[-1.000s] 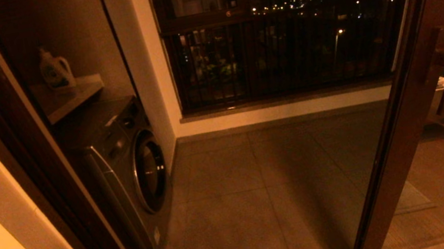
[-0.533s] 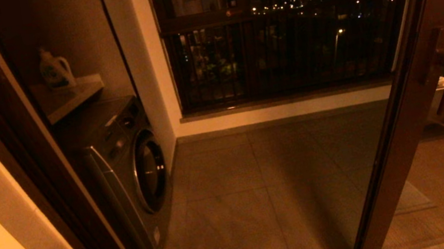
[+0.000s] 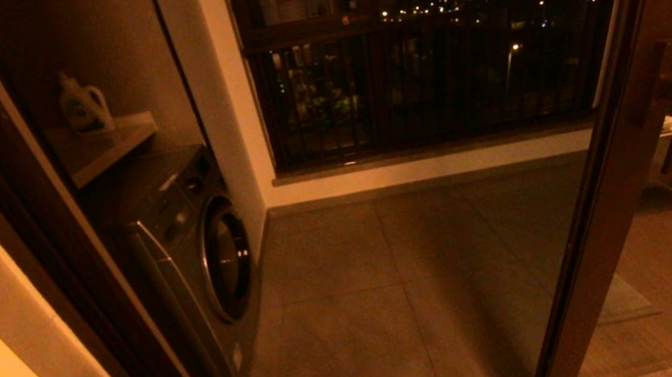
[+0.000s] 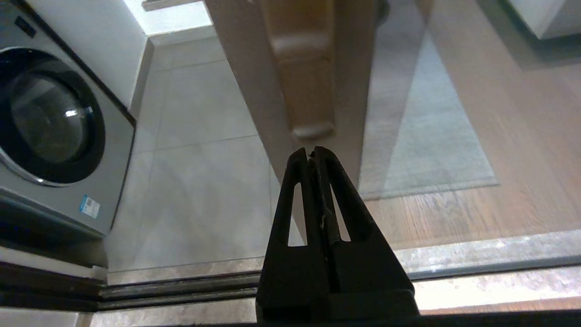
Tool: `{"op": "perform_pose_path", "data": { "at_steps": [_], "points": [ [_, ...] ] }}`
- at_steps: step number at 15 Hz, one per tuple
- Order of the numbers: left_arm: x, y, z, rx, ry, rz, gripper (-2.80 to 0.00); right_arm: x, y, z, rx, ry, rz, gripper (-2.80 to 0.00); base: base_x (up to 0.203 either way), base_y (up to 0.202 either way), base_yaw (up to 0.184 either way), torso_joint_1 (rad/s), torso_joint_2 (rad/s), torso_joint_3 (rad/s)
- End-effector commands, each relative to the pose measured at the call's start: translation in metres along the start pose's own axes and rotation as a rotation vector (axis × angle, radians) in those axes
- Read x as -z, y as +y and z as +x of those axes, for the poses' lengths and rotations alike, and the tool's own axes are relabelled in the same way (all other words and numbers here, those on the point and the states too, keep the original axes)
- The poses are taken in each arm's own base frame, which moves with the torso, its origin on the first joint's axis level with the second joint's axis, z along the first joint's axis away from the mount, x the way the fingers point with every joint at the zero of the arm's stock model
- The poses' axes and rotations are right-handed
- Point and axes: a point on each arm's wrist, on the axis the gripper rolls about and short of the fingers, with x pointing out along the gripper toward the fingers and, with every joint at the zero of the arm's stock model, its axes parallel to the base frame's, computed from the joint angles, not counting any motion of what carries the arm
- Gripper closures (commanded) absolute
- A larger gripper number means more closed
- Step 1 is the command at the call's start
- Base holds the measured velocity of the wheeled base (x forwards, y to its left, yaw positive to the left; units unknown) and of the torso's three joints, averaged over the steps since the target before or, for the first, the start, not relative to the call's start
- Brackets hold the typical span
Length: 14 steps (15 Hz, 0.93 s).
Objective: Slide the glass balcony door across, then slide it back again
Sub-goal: Close the slid door
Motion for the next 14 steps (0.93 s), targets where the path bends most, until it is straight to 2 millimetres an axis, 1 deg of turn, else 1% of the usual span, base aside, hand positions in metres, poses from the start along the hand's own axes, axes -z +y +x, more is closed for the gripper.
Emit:
{"op": "perform_pose_path", "data": {
  "at_steps": [1, 2, 3, 4, 7, 8, 10, 12, 14],
  "points": [
    [0.011, 0.000, 0.002, -0.001, 0.040, 0.000, 0.00, -0.004, -0.002, 0.007, -0.007, -0.004, -0.001, 0.00, 0.000, 0.000, 0.000, 0.000, 0.00, 0.000],
    [0.011, 0.000, 0.002, -0.001, 0.040, 0.000, 0.00, -0.005, -0.003, 0.008, -0.005, -0.007, 0.001, 0.00, 0.000, 0.000, 0.000, 0.000, 0.00, 0.000],
    [0.011, 0.000, 0.002, -0.001, 0.040, 0.000, 0.00, -0.007, -0.002, 0.004, -0.001, -0.015, -0.001, 0.00, 0.000, 0.000, 0.000, 0.000, 0.00, 0.000],
    [0.011, 0.000, 0.002, -0.001, 0.040, 0.000, 0.00, -0.007, -0.001, -0.002, 0.003, -0.023, -0.003, 0.00, 0.000, 0.000, 0.000, 0.000, 0.00, 0.000],
    [0.011, 0.000, 0.002, -0.001, 0.040, 0.000, 0.00, -0.005, 0.011, -0.032, 0.010, -0.037, -0.008, 0.00, 0.000, 0.000, 0.000, 0.000, 0.00, 0.000],
    [0.011, 0.000, 0.002, -0.001, 0.040, 0.000, 0.00, -0.003, 0.009, -0.036, 0.022, -0.033, -0.004, 0.00, 0.000, 0.000, 0.000, 0.000, 0.00, 0.000],
    [0.011, 0.000, 0.002, -0.001, 0.040, 0.000, 0.00, -0.003, 0.001, -0.035, 0.050, -0.030, 0.005, 0.00, 0.000, 0.000, 0.000, 0.000, 0.00, 0.000],
    [0.011, 0.000, 0.002, -0.001, 0.040, 0.000, 0.00, -0.003, 0.003, -0.044, 0.056, -0.044, 0.002, 0.00, 0.000, 0.000, 0.000, 0.000, 0.00, 0.000],
    [0.011, 0.000, 0.002, -0.001, 0.040, 0.000, 0.00, -0.001, -0.003, -0.043, 0.076, -0.037, 0.013, 0.00, 0.000, 0.000, 0.000, 0.000, 0.00, 0.000]
  ]
}}
